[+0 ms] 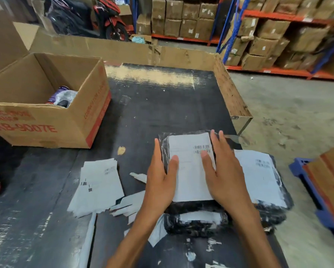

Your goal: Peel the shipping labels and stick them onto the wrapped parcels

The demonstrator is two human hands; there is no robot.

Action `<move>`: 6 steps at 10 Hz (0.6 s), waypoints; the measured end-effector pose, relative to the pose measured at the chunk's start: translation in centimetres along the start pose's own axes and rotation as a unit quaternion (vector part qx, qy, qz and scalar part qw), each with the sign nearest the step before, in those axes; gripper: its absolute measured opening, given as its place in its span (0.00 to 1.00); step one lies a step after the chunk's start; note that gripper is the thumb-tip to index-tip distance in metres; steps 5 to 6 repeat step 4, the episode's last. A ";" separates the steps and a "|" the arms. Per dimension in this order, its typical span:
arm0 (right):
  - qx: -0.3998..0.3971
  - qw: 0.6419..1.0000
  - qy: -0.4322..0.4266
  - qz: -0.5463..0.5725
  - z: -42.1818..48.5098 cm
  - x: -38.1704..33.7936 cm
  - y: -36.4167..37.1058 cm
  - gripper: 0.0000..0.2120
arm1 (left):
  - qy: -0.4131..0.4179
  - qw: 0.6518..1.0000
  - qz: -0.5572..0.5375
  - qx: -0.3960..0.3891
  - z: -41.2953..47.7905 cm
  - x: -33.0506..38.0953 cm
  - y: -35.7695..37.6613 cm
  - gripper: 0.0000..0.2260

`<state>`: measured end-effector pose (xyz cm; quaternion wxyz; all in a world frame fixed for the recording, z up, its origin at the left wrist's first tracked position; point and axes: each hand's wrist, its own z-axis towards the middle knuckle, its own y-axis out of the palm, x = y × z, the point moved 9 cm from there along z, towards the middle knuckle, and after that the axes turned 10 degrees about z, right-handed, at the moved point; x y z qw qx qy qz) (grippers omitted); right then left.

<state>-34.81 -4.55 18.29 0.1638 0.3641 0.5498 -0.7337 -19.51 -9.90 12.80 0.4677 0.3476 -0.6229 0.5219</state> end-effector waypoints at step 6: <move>-0.068 0.980 0.033 -0.184 -2.1 4.4 3.3 0.43 | -0.081 0.996 0.011 -0.047 -2.3 -3.2 1.7 0.28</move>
